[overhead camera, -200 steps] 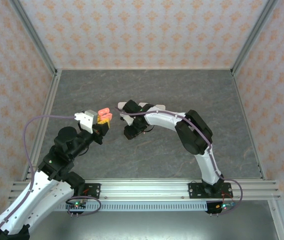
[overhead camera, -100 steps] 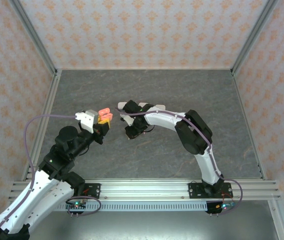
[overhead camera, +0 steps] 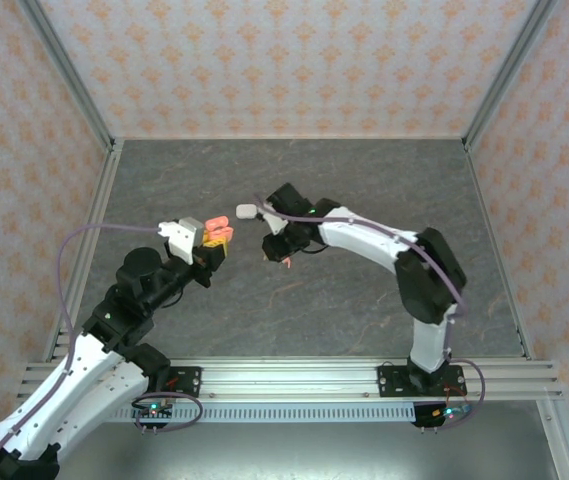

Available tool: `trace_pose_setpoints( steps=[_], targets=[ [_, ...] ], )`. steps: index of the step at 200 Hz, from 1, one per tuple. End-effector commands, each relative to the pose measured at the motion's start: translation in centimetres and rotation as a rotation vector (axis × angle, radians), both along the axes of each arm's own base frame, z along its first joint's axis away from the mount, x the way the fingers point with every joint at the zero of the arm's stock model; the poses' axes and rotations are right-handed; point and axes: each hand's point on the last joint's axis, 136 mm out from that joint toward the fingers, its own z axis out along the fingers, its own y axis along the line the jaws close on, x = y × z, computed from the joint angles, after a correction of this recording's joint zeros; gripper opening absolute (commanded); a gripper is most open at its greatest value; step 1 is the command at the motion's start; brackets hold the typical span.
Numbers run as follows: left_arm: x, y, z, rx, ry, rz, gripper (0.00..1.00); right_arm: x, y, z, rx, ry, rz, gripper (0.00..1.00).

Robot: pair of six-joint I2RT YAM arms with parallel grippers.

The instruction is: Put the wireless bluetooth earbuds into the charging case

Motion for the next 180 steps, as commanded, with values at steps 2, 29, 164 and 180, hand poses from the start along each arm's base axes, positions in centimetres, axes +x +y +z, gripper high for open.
trace_pose_setpoints(
  steps=[2, 29, 164, 180],
  targets=[
    [-0.1, -1.6, 2.3, -0.062, -0.066, -0.077, 0.0, 1.1, -1.1, 5.9, 0.124, -0.116, -0.064, 0.18],
    [0.2, -2.9, 2.4, -0.093, -0.068, -0.13, 0.0, 1.0, -2.7, 11.0, 0.196, -0.234, -0.082, 0.18],
    [2.1, -8.6, 4.4, -0.215, -0.07, -0.37, 0.0, -4.5, -2.5, 24.3, 0.465, -0.59, 0.118, 0.17],
    [2.2, -8.8, 4.7, -0.217, -0.074, -0.382, 0.0, -4.7, -2.1, 24.1, 0.457, -0.597, 0.141, 0.17]
  ],
)
